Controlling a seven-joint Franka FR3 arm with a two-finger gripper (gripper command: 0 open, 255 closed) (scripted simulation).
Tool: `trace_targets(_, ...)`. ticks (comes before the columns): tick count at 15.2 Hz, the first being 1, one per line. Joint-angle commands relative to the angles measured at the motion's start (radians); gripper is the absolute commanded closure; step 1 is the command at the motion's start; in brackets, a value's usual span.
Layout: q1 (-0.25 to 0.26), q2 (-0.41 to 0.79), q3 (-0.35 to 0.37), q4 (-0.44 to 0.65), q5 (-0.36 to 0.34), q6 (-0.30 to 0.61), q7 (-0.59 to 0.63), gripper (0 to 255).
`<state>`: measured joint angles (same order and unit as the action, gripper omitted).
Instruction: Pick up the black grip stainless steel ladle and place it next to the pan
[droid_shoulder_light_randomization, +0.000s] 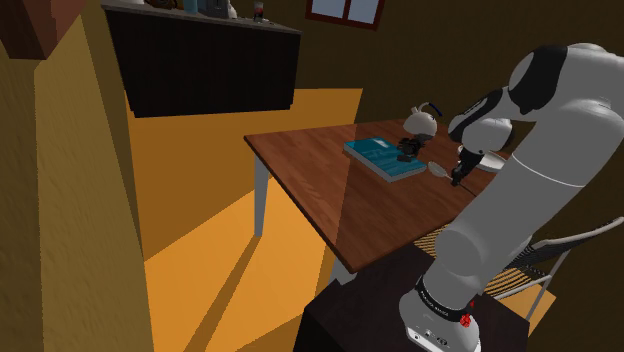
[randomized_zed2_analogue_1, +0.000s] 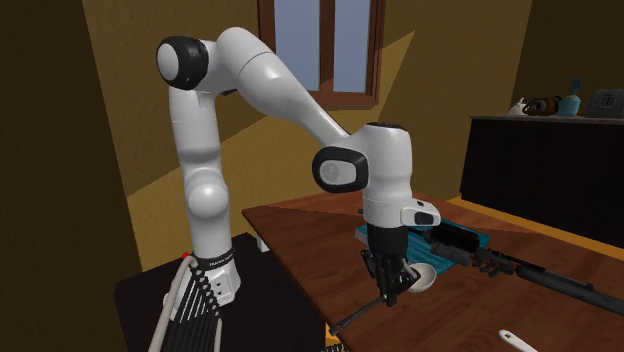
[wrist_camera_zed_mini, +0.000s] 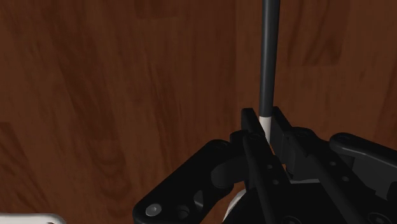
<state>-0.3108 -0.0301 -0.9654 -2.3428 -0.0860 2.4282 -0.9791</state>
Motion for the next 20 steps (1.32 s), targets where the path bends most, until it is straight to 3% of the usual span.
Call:
trace_targets(1,0.0,0.001,0.0,0.0,0.001,0.002,-0.001,255)
trace_targets(4,0.0,0.001,0.0,0.0,0.001,0.002,-0.001,255)
trace_targets(5,0.0,0.001,0.0,-0.001,0.001,0.002,-0.001,0)
trace_targets(10,0.0,0.001,0.0,-0.001,0.001,0.002,-0.001,0)
trace_targets(14,-0.017,-0.144,0.041,0.043,-0.144,-0.142,0.106,0)
trace_targets(20,-0.02,-0.144,0.044,0.043,-0.143,-0.141,0.105,0)
